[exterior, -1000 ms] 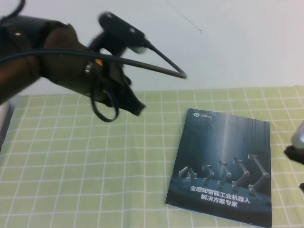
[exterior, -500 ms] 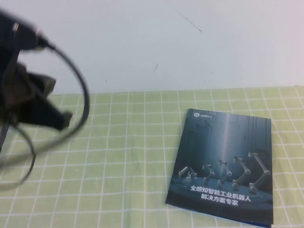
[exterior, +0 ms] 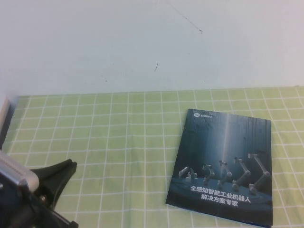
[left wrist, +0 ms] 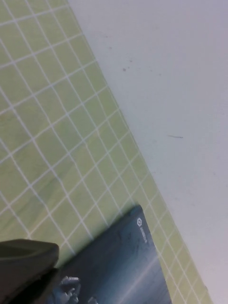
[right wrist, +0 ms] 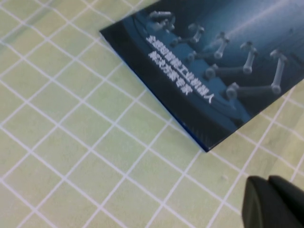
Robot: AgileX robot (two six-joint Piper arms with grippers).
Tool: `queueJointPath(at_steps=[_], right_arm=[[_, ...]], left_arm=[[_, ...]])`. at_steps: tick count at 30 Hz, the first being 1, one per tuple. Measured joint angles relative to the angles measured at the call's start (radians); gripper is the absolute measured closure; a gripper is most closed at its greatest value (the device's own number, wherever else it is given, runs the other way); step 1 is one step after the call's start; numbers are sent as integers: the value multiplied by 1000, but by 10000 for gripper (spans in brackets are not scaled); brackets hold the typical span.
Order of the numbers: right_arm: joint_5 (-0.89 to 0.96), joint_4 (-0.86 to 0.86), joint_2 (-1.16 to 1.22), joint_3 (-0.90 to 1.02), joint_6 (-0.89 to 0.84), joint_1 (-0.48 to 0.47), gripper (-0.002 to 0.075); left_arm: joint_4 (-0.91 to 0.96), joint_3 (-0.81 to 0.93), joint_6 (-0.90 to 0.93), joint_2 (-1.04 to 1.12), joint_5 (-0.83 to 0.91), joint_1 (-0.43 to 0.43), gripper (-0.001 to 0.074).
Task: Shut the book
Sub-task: 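Close the open booklet and leave it lying on the table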
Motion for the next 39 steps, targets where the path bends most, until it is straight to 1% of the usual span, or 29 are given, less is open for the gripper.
queueJointPath(at_steps=[2, 5, 16, 21, 24, 27, 32, 36, 39], right_arm=[[-18, 0, 0, 29, 2, 0, 729], [-38, 0, 0, 45, 2, 0, 729], [-44, 0, 0, 47, 2, 0, 729], [-44, 0, 0, 47, 2, 0, 729], [-44, 0, 0, 47, 2, 0, 729], [-44, 0, 0, 47, 2, 0, 729], [-44, 0, 0, 47, 2, 0, 729], [-44, 0, 0, 47, 2, 0, 729], [-44, 0, 0, 47, 2, 0, 729]], left_arm=[[0, 34, -2, 0, -61, 0, 737], [0, 63, -3, 0, -107, 0, 737], [0, 112, -4, 0, -118, 0, 737], [29, 137, -4, 0, -116, 0, 737], [41, 169, -3, -51, -109, 2, 737], [15, 225, -3, -170, -105, 33, 737], [-57, 333, -59, -379, -99, 122, 737], [-62, 343, -117, -520, -45, 217, 737], [-62, 343, -150, -603, 29, 279, 737]])
